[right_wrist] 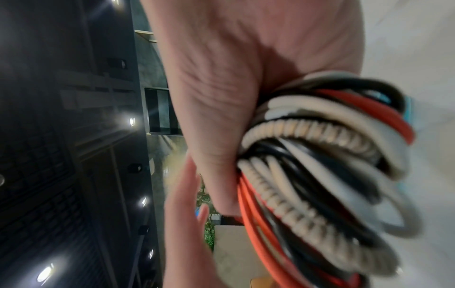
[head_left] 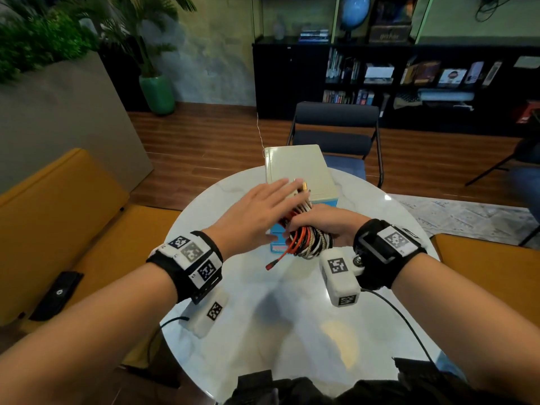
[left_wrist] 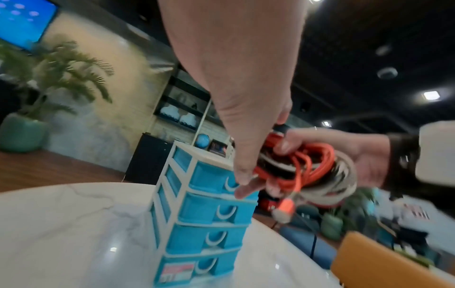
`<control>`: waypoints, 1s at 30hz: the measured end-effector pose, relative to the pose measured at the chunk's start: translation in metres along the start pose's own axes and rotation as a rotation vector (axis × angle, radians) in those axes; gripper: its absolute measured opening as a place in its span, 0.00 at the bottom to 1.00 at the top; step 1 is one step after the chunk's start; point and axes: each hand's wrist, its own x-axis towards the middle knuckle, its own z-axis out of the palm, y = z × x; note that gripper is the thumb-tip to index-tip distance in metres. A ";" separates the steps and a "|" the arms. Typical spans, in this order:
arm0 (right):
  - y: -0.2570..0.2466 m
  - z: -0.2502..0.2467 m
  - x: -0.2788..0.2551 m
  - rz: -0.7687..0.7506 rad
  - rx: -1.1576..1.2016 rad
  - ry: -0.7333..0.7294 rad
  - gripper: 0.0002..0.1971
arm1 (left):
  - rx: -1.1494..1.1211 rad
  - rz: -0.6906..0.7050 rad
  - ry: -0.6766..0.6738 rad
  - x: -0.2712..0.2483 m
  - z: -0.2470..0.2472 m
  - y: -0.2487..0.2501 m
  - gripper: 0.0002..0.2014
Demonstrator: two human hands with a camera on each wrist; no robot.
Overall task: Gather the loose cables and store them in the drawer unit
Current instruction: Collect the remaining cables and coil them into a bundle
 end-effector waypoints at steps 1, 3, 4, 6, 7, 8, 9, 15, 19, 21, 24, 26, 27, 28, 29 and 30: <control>-0.003 0.001 -0.001 0.009 -0.024 -0.044 0.20 | 0.059 0.057 -0.020 0.002 0.005 0.002 0.49; -0.007 0.005 -0.005 0.048 -0.051 -0.141 0.18 | 0.097 0.117 0.024 0.005 0.012 0.006 0.46; -0.008 0.005 -0.006 0.070 -0.061 -0.175 0.19 | 0.086 0.137 0.071 0.006 0.015 0.007 0.42; -0.007 0.005 -0.008 0.084 -0.076 -0.212 0.21 | 0.074 0.177 0.149 0.009 0.017 0.006 0.35; -0.006 0.005 -0.008 0.088 -0.083 -0.208 0.20 | 0.074 0.197 0.173 0.012 0.018 0.006 0.32; -0.005 0.004 -0.009 0.098 -0.081 -0.204 0.19 | 0.070 0.209 0.186 0.014 0.018 0.006 0.30; -0.005 0.004 -0.009 0.107 -0.084 -0.201 0.19 | 0.060 0.215 0.195 0.016 0.020 0.006 0.28; -0.007 0.004 -0.003 0.009 -0.643 0.127 0.24 | 0.038 0.064 0.150 0.016 0.027 0.003 0.19; -0.001 -0.002 0.002 0.007 -0.574 0.107 0.21 | 0.020 0.035 0.161 0.013 0.033 0.009 0.18; 0.000 -0.004 0.002 -0.001 -0.507 0.033 0.21 | -0.015 0.016 0.144 0.008 0.034 0.010 0.16; 0.004 -0.003 0.004 0.001 -0.439 -0.027 0.20 | -0.032 -0.008 0.078 0.006 0.034 0.009 0.16; 0.008 0.001 0.008 0.008 -0.459 -0.052 0.19 | -0.025 -0.001 0.014 0.007 0.035 0.008 0.15; 0.008 0.003 0.009 0.001 -0.483 -0.057 0.19 | -0.016 0.002 -0.016 0.007 0.037 0.008 0.15; 0.008 0.004 0.010 -0.013 -0.523 -0.051 0.20 | -0.002 -0.002 -0.042 0.008 0.038 0.007 0.15; 0.008 0.005 0.011 -0.034 -0.583 -0.037 0.20 | 0.013 -0.017 -0.061 0.008 0.039 0.007 0.15; 0.007 0.007 0.012 -0.060 -0.657 -0.016 0.19 | 0.026 -0.041 -0.068 0.009 0.039 0.007 0.15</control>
